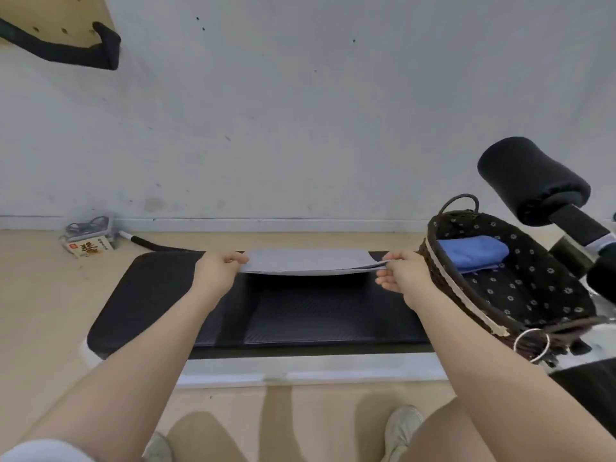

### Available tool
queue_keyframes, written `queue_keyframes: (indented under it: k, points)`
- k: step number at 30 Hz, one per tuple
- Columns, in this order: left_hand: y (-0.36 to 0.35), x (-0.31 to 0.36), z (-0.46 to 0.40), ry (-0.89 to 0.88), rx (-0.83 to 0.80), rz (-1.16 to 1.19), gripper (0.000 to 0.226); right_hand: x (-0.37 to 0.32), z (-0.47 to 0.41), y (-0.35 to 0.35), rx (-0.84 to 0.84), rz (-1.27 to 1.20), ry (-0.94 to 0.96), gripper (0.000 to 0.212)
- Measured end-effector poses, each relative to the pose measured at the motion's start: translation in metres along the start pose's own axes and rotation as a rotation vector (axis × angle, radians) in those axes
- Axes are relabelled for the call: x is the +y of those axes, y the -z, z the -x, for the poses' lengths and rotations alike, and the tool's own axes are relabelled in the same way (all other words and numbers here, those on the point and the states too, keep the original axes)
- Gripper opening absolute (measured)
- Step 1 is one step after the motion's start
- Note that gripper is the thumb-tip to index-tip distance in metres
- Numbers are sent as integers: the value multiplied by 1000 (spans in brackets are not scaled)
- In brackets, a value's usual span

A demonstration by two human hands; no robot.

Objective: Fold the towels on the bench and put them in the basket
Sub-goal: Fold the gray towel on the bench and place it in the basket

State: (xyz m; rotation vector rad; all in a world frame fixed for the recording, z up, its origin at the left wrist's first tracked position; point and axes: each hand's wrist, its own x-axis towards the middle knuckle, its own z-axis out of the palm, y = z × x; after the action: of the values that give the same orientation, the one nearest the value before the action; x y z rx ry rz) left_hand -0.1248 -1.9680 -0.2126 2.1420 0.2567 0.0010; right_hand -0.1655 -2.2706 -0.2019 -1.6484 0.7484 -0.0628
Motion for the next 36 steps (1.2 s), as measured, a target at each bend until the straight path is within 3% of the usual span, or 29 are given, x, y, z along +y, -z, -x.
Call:
queue_keyframes:
  k: [7,11,18,20,22,24,30,36]
  points:
    - [-5,-36,38,-130,-112,-309,23,38,16,9,-65,43,-174,13]
    - [-5,-57,50,-312,-236,-515,42,72,25,24,-88,214,71,16]
    - [-4,-75,63,-391,16,-515,17,94,45,32,13,319,404,5]
    - [2,-79,66,-441,-10,-543,21,100,51,35,39,382,437,6]
    - [7,-80,70,-482,-154,-440,22,105,56,40,-23,363,454,13]
    - [12,-77,79,-384,-263,-276,14,106,62,43,-120,287,444,20]
    - [10,-76,84,-276,-176,-65,14,94,69,42,-127,206,459,9]
    - [2,-72,63,-256,-162,114,19,88,41,31,-24,204,407,26]
